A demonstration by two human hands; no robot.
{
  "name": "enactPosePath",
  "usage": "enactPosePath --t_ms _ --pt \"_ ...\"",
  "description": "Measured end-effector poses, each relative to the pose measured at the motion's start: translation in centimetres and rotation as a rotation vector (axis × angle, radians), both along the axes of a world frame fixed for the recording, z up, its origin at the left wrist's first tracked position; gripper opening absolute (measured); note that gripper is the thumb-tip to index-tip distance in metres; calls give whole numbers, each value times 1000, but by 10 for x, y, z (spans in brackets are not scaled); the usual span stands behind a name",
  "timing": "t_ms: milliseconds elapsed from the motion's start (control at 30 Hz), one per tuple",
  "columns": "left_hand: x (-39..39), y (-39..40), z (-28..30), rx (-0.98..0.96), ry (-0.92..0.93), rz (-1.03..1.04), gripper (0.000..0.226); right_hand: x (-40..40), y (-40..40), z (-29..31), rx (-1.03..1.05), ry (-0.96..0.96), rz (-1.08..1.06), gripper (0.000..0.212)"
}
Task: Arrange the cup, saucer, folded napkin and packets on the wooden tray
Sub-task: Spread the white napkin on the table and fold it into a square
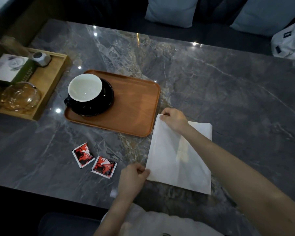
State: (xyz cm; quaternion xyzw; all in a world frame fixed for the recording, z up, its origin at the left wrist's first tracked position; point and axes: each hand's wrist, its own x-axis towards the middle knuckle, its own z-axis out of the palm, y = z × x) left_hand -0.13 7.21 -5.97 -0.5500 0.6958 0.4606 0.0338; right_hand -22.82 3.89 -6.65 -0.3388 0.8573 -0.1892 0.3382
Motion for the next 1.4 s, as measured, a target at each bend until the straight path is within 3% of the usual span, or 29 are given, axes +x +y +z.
enactPosePath --t_ms 233,333,400,500,600,667,833,933,1000,1100,1267,1400 --pt "-2 -1 -5 -8 -113 -83 18 15 0 -1 6 237 8 21" --pt "-10 -3 1 -147 -271 -251 21 23 8 -4 -48 480 39 24" --pt "-22 -5 3 -286 -238 -344 25 28 20 -4 -235 552 16 25" --pt "-52 -3 3 -502 28 -508 23 42 41 -6 -494 323 -127 22" --pt "-84 -3 -11 -643 124 -705 45 50 56 -8 -538 -23 -377 27" --pt "-98 -6 -25 -626 52 -809 54 48 62 -9 -518 -141 -450 32" --pt "-105 -6 -51 -606 -127 -890 65 47 65 -18 -476 -166 -310 41" --pt "-104 -5 -41 -640 -119 -848 66 44 72 -30 -411 64 -159 44" --pt "-105 -3 -36 -718 -103 -803 58 29 90 -40 -248 338 -49 48" --pt "-104 -1 -34 -696 -96 -780 56 -3 131 -49 43 548 -52 53" --pt "-104 -2 -38 -718 -95 -776 57 -20 157 -45 279 572 -136 57" --pt "-104 -2 -47 -678 -85 -794 60 30 134 -33 87 489 -89 57"
